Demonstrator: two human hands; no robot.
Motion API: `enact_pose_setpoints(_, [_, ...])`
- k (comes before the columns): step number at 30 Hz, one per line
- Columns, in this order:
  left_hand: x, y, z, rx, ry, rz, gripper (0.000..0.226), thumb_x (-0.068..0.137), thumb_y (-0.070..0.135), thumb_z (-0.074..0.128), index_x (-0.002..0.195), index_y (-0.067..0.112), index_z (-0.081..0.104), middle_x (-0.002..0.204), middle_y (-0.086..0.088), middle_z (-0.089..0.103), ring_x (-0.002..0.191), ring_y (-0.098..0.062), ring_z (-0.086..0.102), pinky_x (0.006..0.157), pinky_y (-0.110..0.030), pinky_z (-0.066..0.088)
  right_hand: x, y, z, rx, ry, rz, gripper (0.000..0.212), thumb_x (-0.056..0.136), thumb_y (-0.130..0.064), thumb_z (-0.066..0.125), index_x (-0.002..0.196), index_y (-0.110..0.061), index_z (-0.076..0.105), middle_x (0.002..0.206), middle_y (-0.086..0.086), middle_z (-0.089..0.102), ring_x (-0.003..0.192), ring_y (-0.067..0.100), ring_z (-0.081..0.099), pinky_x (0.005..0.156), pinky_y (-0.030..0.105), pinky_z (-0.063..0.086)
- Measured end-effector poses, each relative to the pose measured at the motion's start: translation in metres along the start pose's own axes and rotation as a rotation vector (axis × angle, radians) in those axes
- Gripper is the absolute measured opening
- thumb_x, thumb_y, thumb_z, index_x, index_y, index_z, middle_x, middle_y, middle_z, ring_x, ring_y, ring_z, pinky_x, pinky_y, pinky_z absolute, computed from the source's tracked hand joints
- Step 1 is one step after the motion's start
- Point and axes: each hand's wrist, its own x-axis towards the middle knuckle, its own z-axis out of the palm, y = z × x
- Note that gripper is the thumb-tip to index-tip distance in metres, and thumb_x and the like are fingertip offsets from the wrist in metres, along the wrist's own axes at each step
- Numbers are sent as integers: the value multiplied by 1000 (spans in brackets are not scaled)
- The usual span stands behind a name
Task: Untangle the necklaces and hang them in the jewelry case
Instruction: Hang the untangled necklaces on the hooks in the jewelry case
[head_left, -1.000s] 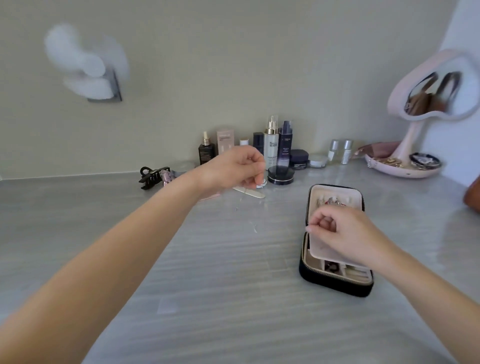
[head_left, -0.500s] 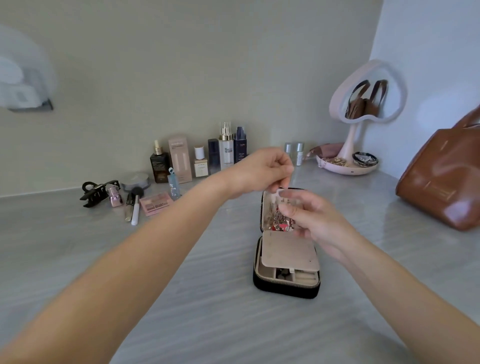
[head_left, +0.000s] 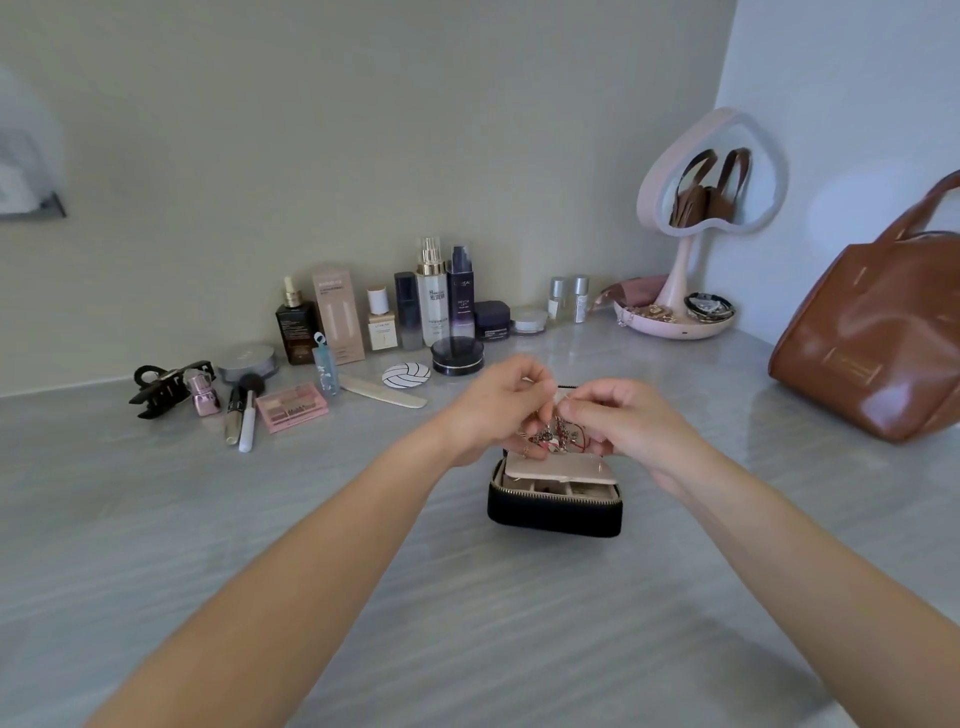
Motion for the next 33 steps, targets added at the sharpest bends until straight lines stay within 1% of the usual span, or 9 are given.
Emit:
enact_pose_setpoints(5, [-2, -9, 0, -20, -11, -24, 11, 95, 18, 44, 84, 16, 45, 69, -1, 50, 48, -4, 44, 56, -29, 55, 6, -13, -3, 0, -41, -33, 14, 86, -12, 59, 73, -10, 62, 51, -4, 57, 42, 8, 44, 45, 21, 37])
enact_pose_setpoints(8, [-6, -15, 1, -57, -35, -18, 8, 96, 21, 43, 98, 18, 50, 85, 1, 52, 60, -7, 49, 54, -26, 56, 8, -18, -2, -6, -79, -51, 14, 86, -9, 57, 74, -11, 62, 64, 1, 61, 41, 2, 44, 41, 17, 37])
enact_pose_setpoints(13, [-11, -21, 3, -151, -133, -14, 19, 97, 22, 39, 95, 19, 57, 95, 3, 64, 70, -7, 52, 60, -27, 56, 10, -26, 0, -96, -116, -76, 12, 85, -11, 60, 74, -12, 64, 57, -1, 56, 35, 2, 41, 38, 14, 33])
enact_pose_setpoints(18, [-8, -21, 9, -132, -73, 96, 27, 98, 14, 35, 85, 17, 59, 63, 9, 68, 63, -3, 57, 63, -17, 45, 15, -38, -3, -178, -99, -116, 7, 84, -10, 61, 79, -8, 64, 50, -5, 54, 34, 1, 43, 37, 12, 32])
enact_pose_setpoints(21, [-6, -24, 11, -104, -7, 113, 29, 97, 14, 36, 80, 17, 60, 56, 12, 64, 61, -1, 56, 68, -17, 44, 17, -42, -7, -242, -89, -146, 3, 83, -8, 63, 82, -7, 65, 45, -8, 55, 32, 1, 41, 38, 11, 33])
enact_pose_setpoints(24, [-6, -26, 15, -128, 6, 97, 31, 97, 14, 37, 76, 17, 58, 53, 14, 60, 61, -1, 52, 73, -23, 41, 17, -43, -8, -290, -114, -158, 9, 83, -8, 62, 91, -5, 65, 57, -2, 58, 33, -1, 42, 38, 10, 34])
enact_pose_setpoints(27, [-9, -26, 18, -71, -11, 94, 31, 98, 13, 35, 74, 17, 56, 50, 18, 59, 59, -1, 47, 68, -18, 40, 16, -43, -10, -320, -116, -183, 12, 84, -7, 61, 93, 0, 66, 63, 3, 57, 34, -3, 45, 38, 6, 33])
enact_pose_setpoints(30, [-12, -26, 18, -84, -26, 91, 32, 98, 12, 35, 74, 17, 56, 50, 14, 56, 62, -9, 38, 63, -18, 37, 16, -42, -14, -346, -99, -214, 12, 84, -8, 62, 91, 0, 68, 57, -2, 57, 35, -5, 46, 39, 5, 33])
enact_pose_setpoints(33, [-12, -29, 16, -95, -7, 88, 31, 97, 12, 37, 75, 16, 58, 64, 1, 47, 64, -12, 39, 64, -23, 36, 17, -39, -21, -456, -157, -228, 13, 83, -14, 65, 89, -5, 71, 50, -11, 61, 44, -7, 50, 47, 6, 38])
